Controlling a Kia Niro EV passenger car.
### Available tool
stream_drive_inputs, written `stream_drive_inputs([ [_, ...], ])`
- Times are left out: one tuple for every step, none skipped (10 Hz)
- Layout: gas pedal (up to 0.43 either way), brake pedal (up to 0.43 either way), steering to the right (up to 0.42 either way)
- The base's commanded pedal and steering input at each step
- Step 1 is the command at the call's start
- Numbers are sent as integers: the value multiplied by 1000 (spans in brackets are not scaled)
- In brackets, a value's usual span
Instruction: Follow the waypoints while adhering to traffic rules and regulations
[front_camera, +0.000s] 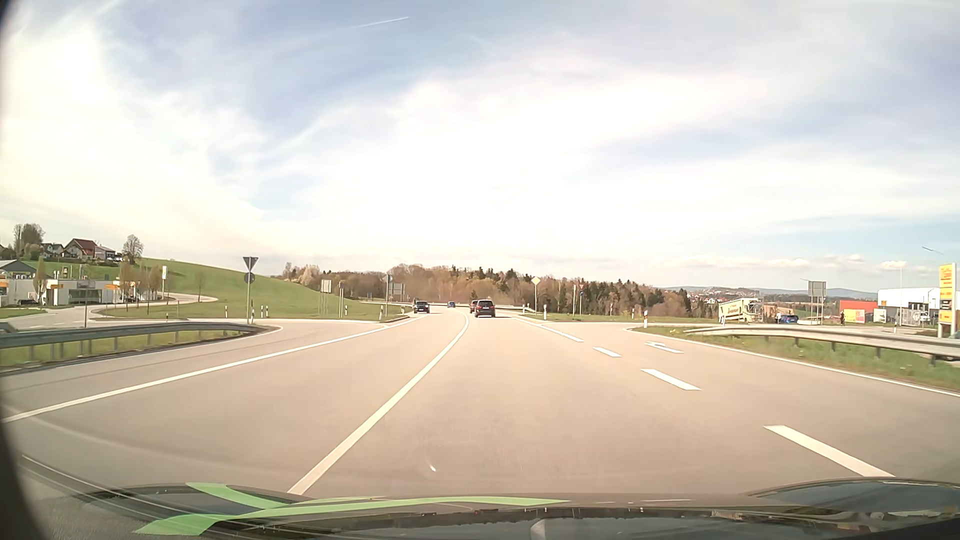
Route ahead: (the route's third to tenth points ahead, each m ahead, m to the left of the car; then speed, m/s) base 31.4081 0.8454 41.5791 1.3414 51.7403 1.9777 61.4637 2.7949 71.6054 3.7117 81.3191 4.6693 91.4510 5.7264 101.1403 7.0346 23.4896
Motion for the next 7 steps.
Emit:
stream_drive_inputs([
  [118, 0, -8],
  [118, 0, -9],
  [118, 0, -11],
  [118, 0, -11],
  [110, 0, -12],
  [110, 0, -11],
  [110, 0, -11],
])
